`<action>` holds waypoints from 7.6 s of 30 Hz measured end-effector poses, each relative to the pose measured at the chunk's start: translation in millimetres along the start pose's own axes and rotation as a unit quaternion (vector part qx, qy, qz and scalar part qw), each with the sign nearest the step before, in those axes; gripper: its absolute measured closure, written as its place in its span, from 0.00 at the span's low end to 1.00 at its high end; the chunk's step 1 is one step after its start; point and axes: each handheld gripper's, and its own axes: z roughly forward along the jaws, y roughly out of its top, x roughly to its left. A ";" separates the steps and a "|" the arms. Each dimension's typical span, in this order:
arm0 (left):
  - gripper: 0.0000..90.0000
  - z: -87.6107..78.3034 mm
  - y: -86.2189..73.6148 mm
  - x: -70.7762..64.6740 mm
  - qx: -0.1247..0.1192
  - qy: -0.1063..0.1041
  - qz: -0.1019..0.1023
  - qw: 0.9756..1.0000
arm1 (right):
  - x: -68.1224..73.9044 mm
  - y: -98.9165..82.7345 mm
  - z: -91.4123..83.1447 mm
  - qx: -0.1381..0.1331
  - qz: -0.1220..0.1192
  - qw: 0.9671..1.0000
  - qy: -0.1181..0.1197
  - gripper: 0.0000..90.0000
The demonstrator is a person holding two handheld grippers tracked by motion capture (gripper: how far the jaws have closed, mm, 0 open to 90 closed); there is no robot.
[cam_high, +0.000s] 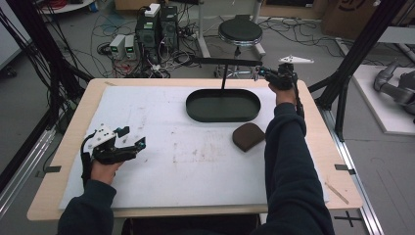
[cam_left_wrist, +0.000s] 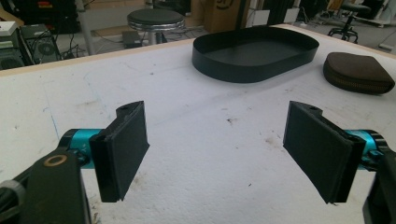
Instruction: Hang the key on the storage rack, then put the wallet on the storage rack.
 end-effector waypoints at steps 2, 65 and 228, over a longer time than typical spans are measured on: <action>0.24 0.0 -0.2 -0.1 0.000 0.001 0.000 1.000 | -1.8 -1.7 1.4 -0.002 0.015 1.000 -0.026 0.92; 0.24 1.0 2.3 -5.5 -0.011 -0.005 0.000 1.000 | 145.5 -129.2 -8.6 0.216 -0.139 0.964 0.067 0.85; 0.24 1.7 4.5 -5.5 -0.018 0.000 0.006 1.000 | 103.8 -88.8 -61.7 0.116 -0.063 0.986 0.097 0.72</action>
